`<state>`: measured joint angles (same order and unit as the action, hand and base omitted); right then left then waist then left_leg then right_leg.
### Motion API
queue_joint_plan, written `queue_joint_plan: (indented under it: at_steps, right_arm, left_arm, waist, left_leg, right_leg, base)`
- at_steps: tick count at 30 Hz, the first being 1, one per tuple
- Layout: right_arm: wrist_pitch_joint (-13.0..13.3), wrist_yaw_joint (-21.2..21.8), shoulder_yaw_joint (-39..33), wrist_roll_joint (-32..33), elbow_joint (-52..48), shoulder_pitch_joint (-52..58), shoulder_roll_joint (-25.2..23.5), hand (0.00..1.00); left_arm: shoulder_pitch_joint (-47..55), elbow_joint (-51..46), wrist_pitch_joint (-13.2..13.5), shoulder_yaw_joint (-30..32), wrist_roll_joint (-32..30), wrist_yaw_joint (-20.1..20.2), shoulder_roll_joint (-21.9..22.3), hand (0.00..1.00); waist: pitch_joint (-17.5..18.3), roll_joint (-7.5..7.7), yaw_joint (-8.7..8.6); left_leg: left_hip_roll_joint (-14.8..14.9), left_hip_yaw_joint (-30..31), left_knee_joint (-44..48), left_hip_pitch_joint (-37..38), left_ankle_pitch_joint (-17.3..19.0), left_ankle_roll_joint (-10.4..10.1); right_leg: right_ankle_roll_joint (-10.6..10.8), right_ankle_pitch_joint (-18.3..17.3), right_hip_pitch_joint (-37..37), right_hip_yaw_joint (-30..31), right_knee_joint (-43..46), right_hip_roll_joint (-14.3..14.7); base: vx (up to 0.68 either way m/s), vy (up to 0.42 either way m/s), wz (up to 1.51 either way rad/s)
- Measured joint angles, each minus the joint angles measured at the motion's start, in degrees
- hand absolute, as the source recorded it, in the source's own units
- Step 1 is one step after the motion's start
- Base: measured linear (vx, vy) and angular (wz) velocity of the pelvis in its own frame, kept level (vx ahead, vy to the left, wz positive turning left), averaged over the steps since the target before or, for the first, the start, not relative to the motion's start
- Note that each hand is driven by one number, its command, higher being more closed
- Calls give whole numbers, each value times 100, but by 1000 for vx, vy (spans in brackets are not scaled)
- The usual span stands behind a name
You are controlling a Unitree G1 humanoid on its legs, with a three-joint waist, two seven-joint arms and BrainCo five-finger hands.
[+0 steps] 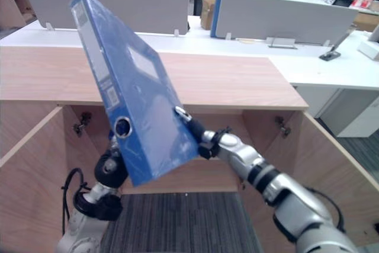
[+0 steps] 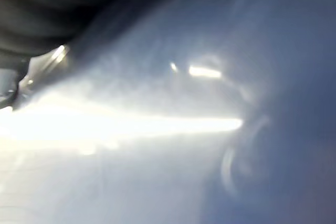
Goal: Walk over to the cabinet, pick up the folder, carry it to the office cabinet, place the folder inside the office cabinet, then close the office cabinet door
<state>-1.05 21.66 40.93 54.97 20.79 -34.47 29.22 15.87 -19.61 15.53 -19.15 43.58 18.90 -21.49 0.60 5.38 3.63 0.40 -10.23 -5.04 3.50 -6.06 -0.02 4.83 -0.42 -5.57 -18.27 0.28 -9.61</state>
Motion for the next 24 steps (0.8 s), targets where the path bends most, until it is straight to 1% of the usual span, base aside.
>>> queue_joint_plan:
  at_steps: [1,2,4,5,6,7,8,9,10,12,14,15,19,21,24]
  right_arm:
    - [3,28,-464,5,-234,361,-108,100]
    - [18,33,-826,10,-414,632,-236,100]
    - [74,34,-1521,23,-664,1176,-504,100]
    - [114,24,-1976,55,-839,1587,-652,100]
    - [135,7,-2188,74,-904,1789,-735,100]
    - [196,-62,-2608,170,-990,2229,-937,100]
    - [241,-96,-2730,216,-990,2367,-1019,100]
    - [285,-152,-2948,240,-991,2647,-1192,100]
    - [292,-175,-3045,239,-992,2770,-1283,100]
    - [316,-277,-3270,237,-995,3193,-1598,100]
    - [334,-344,-3300,237,-997,3437,-1745,100]
    - [336,-369,-3303,234,-998,3586,-1835,100]
    - [339,-409,-3359,220,-998,3950,-2101,100]
    - [340,-439,-3537,172,-998,4148,-2236,100]
    - [339,-438,-3763,-71,-983,4406,-2291,100]
  left_arm:
    - [45,487,-221,-13,2,90,-20,0]
    - [119,875,-375,6,18,123,0,0]
    - [316,1634,-641,139,30,139,90,0]
    - [414,2061,-744,312,40,155,220,0]
    - [459,2269,-778,431,63,156,304,0]
    - [561,2744,-829,761,127,154,488,0]
    - [577,2959,-844,885,131,153,539,0]
    - [574,3464,-879,1111,128,143,611,0]
    - [573,3718,-906,1234,115,131,647,0]
    - [552,4623,-1024,1629,-119,25,790,0]
    - [544,5166,-1092,1845,-336,-32,898,0]
    - [513,5527,-1142,2004,-505,-96,982,0]
    - [432,6448,-1220,2432,-943,-198,1077,0]
    - [336,6951,-1258,2805,-1155,-272,1121,0]
    - [319,7503,-1290,3256,-1367,-365,1124,0]
  waist:
    - [13,-11,-38]
    - [14,-14,-73]
    - [19,-6,-116]
    - [21,-4,-120]
    - [22,-6,-127]
    - [23,-20,-153]
    - [23,-27,-165]
    - [26,-41,-214]
    - [28,-44,-251]
    - [23,-53,-340]
    - [17,-72,-383]
    - [21,-85,-391]
    - [3,-116,-410]
    - [0,-122,-415]
    - [-5,-138,-425]
  left_leg:
    - [4,-12,-1,-24,0,0]
    - [15,-32,-1,-37,-1,-1]
    - [17,-107,0,-35,2,-5]
    - [22,-136,0,-35,9,-14]
    - [25,-144,0,-35,12,-17]
    - [32,-160,0,-36,19,-28]
    - [36,-159,0,-36,20,-30]
    - [50,-160,0,-36,26,-39]
    - [58,-160,0,-36,29,-43]
    - [101,-181,0,-37,41,-61]
    - [116,-193,0,-37,59,-87]
    - [122,-212,1,-37,81,-119]
    - [124,-274,3,-38,96,-137]
    - [117,-288,3,-37,104,-146]
    - [120,-353,8,-8,118,-163]
  right_leg:
    - [0,0,36,17,-3,1]
    - [1,1,59,51,-8,5]
    - [-2,6,89,129,-22,23]
    - [-9,14,95,151,-46,32]
    - [-11,16,93,155,-60,36]
    - [-19,27,90,161,-94,57]
    - [-17,30,86,156,-104,65]
    - [-18,32,80,157,-125,85]
    - [-22,35,74,157,-141,97]
    - [-41,51,73,185,-201,148]
    - [-40,58,71,204,-236,166]
    - [-38,70,70,228,-265,176]
    - [-26,125,63,286,-360,188]
    - [-22,131,57,296,-383,184]
    - [-25,150,55,379,-383,186]
  base:
    - [-51,-1,-7]
    - [-43,4,-11]
    - [-25,3,-17]
    - [-16,-1,-13]
    - [-16,-8,-10]
    - [-12,-12,-6]
    - [-15,-18,-5]
    - [0,0,0]
    - [-20,-35,-4]
    - [-19,-36,-8]
    - [-15,-21,-7]
    - [-11,-11,-8]
    - [-4,-1,-9]
    - [-6,3,-4]
    - [-17,4,-11]
